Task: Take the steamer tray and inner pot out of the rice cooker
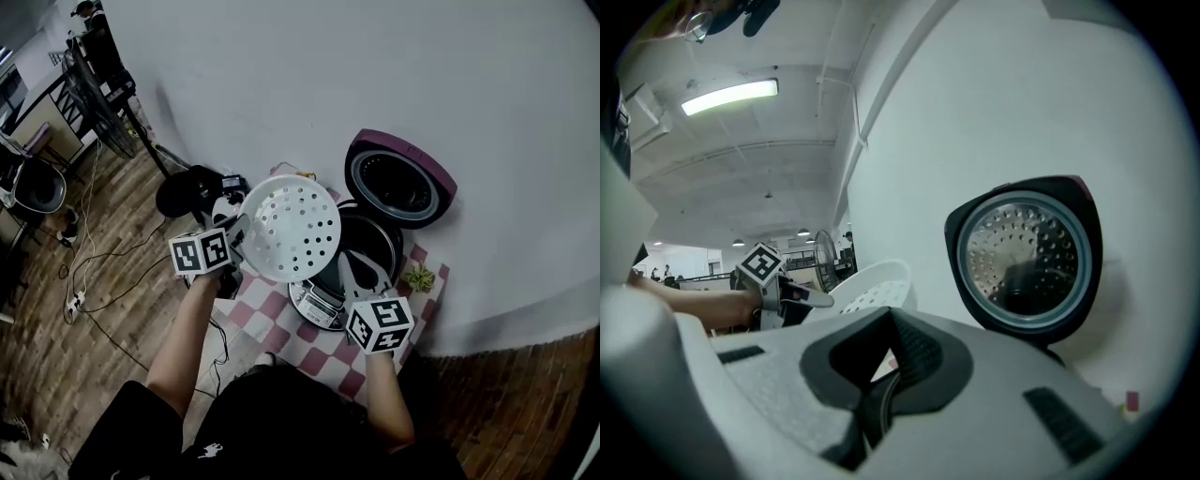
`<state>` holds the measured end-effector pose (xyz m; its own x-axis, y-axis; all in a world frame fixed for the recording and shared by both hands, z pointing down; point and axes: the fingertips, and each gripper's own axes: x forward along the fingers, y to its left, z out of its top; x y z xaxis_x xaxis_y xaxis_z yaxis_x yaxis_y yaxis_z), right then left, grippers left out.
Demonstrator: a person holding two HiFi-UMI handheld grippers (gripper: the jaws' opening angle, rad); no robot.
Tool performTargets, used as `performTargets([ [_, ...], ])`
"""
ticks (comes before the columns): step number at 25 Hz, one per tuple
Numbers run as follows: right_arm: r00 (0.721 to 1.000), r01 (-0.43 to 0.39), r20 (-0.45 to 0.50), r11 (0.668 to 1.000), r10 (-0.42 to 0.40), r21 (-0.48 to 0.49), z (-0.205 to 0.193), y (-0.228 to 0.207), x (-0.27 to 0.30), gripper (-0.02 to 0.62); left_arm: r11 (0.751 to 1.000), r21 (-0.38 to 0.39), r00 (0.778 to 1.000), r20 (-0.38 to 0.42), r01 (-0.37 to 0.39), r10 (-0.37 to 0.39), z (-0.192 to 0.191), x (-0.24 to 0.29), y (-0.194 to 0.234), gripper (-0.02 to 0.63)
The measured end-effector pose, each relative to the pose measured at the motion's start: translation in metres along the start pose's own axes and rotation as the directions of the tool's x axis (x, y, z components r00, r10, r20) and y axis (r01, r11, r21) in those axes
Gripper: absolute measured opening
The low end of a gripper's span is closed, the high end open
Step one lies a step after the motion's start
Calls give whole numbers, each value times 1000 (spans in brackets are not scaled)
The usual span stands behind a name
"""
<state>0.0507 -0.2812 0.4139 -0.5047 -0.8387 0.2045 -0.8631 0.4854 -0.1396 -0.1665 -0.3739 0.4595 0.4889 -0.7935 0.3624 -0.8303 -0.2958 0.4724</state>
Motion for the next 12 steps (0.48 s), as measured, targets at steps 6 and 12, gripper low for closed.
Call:
performTargets([
  [6,999,-8,-42,1000,8,-3,-13,33,15,2,995,-69,998,13,-68,69,-9,-34,68,25],
  [12,997,-18,-71,1000,18,1,-22,63,37,2,985,-119,992,-7,-127,127,-31,-39,120,25],
])
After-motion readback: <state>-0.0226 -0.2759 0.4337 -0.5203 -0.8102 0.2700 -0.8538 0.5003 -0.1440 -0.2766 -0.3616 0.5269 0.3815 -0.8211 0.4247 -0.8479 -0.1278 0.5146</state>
